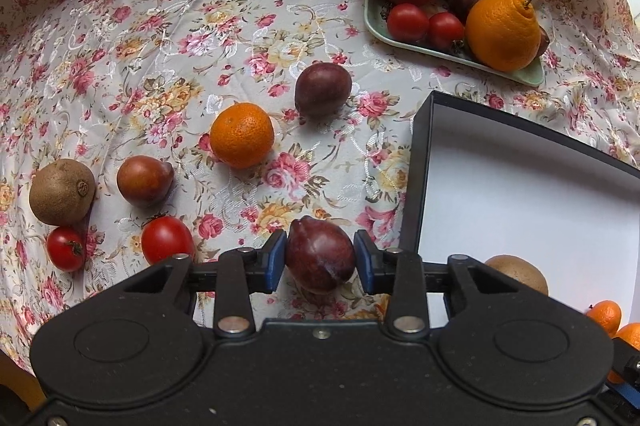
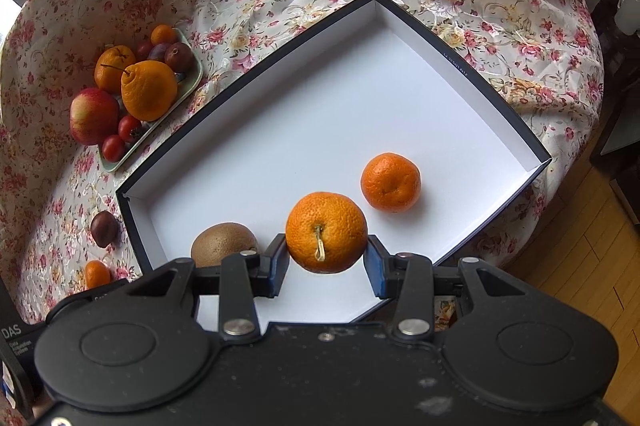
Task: Organize fruits
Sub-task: 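Lower the plum into the box with the left tool while the right tool releases the tangerine there, then withdraw both open tools from the box toward the loose fruit, then grasp a brown kiwi with the left tool while the right tool approaches a tangerine, then close the right tool on the tangerine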
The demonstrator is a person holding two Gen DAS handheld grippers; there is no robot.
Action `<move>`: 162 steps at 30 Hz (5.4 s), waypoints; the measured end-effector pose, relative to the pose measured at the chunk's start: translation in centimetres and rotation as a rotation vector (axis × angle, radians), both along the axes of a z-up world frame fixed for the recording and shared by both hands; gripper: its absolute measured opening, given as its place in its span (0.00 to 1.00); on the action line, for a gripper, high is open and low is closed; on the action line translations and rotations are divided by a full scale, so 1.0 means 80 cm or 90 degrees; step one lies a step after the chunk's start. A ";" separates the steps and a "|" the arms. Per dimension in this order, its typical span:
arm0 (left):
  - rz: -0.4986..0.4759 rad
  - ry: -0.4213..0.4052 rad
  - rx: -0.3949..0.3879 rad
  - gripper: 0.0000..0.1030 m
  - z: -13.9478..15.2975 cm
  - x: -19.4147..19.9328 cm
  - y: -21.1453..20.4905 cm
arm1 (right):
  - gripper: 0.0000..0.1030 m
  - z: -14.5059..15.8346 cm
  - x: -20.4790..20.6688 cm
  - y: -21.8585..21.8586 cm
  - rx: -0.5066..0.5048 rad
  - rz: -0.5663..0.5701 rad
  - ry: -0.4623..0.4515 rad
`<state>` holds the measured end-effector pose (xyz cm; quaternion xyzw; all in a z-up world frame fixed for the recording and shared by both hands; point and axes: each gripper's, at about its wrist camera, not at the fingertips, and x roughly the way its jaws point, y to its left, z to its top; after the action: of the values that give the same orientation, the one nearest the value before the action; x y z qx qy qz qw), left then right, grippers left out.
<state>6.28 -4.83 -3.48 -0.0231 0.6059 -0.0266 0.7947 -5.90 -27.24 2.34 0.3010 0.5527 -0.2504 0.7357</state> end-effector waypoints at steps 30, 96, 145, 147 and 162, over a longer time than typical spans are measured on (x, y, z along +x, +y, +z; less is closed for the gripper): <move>-0.245 -0.114 -0.028 0.44 0.056 -0.022 -0.171 | 0.41 -0.005 -0.005 -0.089 -0.102 -0.093 0.026; -0.002 -0.049 0.029 0.50 0.060 0.058 0.142 | 0.41 -0.022 0.151 0.199 -0.026 0.130 0.017; 0.037 0.098 0.006 0.56 -0.002 0.070 0.234 | 0.41 -0.055 0.194 0.288 0.028 0.174 0.039; 0.037 0.101 0.004 0.57 -0.003 0.071 0.234 | 0.41 -0.057 0.195 0.288 0.029 0.172 0.041; 0.054 0.116 -0.021 0.59 -0.014 0.085 0.244 | 0.41 -0.080 0.217 0.302 0.026 0.174 0.058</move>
<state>13.08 14.66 -4.61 -0.0638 0.6735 -0.0008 0.7364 11.47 -3.06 -4.08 0.2259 0.6266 -0.1500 0.7307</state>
